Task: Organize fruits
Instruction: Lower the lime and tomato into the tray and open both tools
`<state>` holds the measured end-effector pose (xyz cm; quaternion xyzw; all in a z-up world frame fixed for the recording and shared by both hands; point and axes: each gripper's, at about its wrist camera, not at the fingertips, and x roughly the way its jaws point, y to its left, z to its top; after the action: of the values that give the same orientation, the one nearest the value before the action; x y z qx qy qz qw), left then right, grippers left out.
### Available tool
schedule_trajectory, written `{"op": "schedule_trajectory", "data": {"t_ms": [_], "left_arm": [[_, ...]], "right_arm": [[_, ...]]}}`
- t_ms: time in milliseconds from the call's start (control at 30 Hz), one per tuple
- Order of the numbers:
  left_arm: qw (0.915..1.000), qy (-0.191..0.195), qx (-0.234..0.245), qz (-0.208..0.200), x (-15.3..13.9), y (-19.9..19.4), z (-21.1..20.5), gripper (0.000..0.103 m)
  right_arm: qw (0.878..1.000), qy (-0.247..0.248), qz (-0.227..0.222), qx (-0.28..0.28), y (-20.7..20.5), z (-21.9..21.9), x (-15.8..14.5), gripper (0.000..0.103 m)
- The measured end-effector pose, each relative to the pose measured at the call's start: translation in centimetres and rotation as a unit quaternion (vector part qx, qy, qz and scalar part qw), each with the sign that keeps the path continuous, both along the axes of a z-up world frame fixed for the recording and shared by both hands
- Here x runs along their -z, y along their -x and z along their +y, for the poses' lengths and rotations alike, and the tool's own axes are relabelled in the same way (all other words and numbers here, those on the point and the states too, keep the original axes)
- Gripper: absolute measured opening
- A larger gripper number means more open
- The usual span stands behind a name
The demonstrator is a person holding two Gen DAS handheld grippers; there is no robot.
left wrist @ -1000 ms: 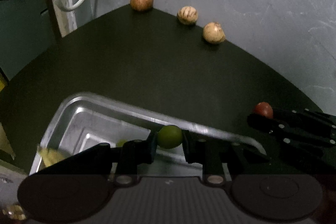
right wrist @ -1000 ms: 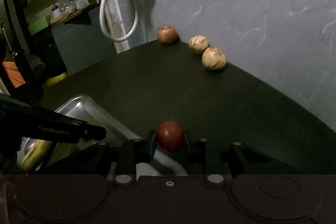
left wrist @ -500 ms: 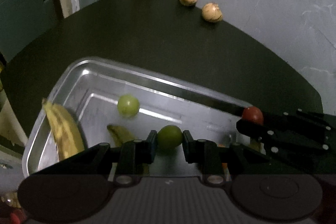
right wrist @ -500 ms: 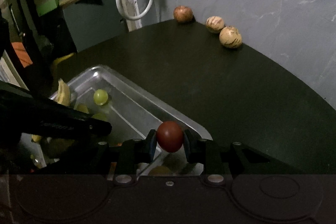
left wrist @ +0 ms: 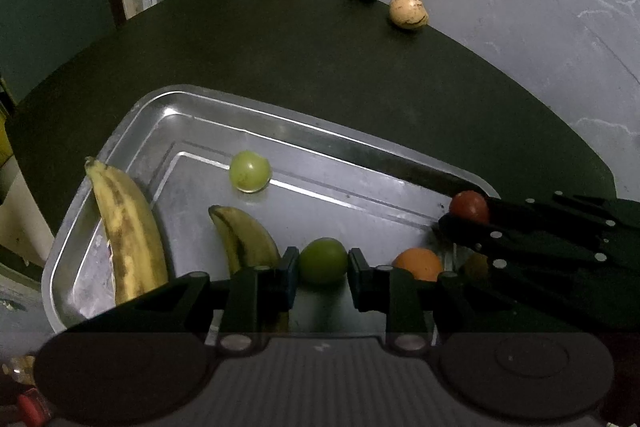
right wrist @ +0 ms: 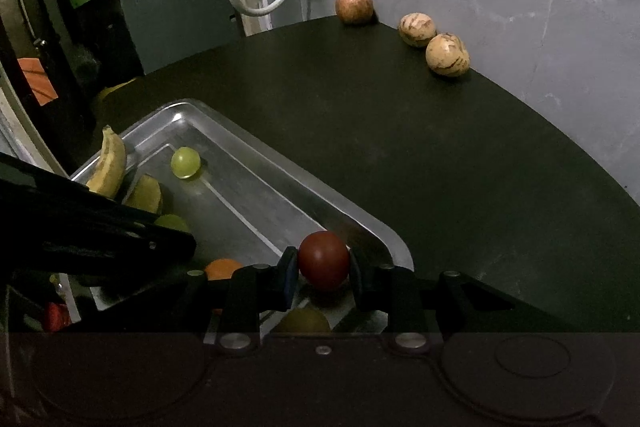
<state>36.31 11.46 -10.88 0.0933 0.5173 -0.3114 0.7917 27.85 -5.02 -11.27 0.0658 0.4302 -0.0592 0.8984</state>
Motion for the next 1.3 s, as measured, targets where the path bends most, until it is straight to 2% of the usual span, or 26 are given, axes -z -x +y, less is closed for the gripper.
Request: {"op": "schedule_trajectory", "data": {"t_ms": [233, 300, 400, 533, 600, 667, 700, 767, 833, 933, 1033, 1300], "left_arm": [[1.0000, 0.002, -0.007, 0.003, 0.0, 0.0, 0.0, 0.029], [0.9999, 0.003, -0.010, 0.003, 0.0, 0.0, 0.0, 0.030], [0.9998, 0.007, -0.020, -0.002, -0.4, 0.2, 0.2, 0.035], [0.9988, 0.015, -0.043, -0.017, -1.5, 1.1, 0.8, 0.046], [0.9979, 0.021, -0.056, -0.023, -2.2, 1.7, 1.2, 0.054], [0.9965, 0.021, -0.072, -0.036, -3.0, 2.7, 1.6, 0.073], [0.9956, 0.020, -0.080, -0.044, -3.5, 3.4, 1.8, 0.075], [0.9944, 0.022, -0.089, -0.051, -4.2, 4.4, 2.1, 0.080], [0.9927, 0.019, -0.104, -0.058, -4.8, 5.7, 2.4, 0.090], [0.9905, 0.014, -0.119, -0.068, -5.7, 7.8, 2.8, 0.097], [0.9881, 0.005, -0.134, -0.075, -6.3, 9.8, 3.3, 0.099], [0.9817, -0.013, -0.172, -0.080, -7.0, 15.8, 5.1, 0.102]], "right_arm": [[1.000, -0.007, -0.001, 0.008, 0.5, -0.6, 0.0, 0.034], [1.000, -0.009, -0.007, 0.011, 1.0, -0.6, -0.3, 0.036], [1.000, -0.012, -0.023, 0.013, 1.8, -0.7, -1.1, 0.047], [0.999, -0.012, -0.044, 0.011, 3.4, -1.0, -2.6, 0.060], [0.998, -0.013, -0.053, 0.011, 4.4, -1.1, -3.4, 0.067], [0.998, -0.014, -0.064, 0.010, 5.6, -1.3, -4.2, 0.074], [0.997, -0.014, -0.069, 0.009, 6.1, -1.3, -4.6, 0.075], [0.997, -0.014, -0.082, 0.005, 7.5, -1.4, -5.5, 0.085], [0.996, -0.014, -0.092, -0.001, 8.7, -1.4, -6.2, 0.090], [0.994, -0.017, -0.106, -0.007, 10.7, -1.4, -7.1, 0.097], [0.993, -0.021, -0.111, -0.014, 12.6, -1.4, -7.6, 0.101], [0.994, -0.028, -0.105, -0.034, 18.1, -1.1, -8.2, 0.102]]}}
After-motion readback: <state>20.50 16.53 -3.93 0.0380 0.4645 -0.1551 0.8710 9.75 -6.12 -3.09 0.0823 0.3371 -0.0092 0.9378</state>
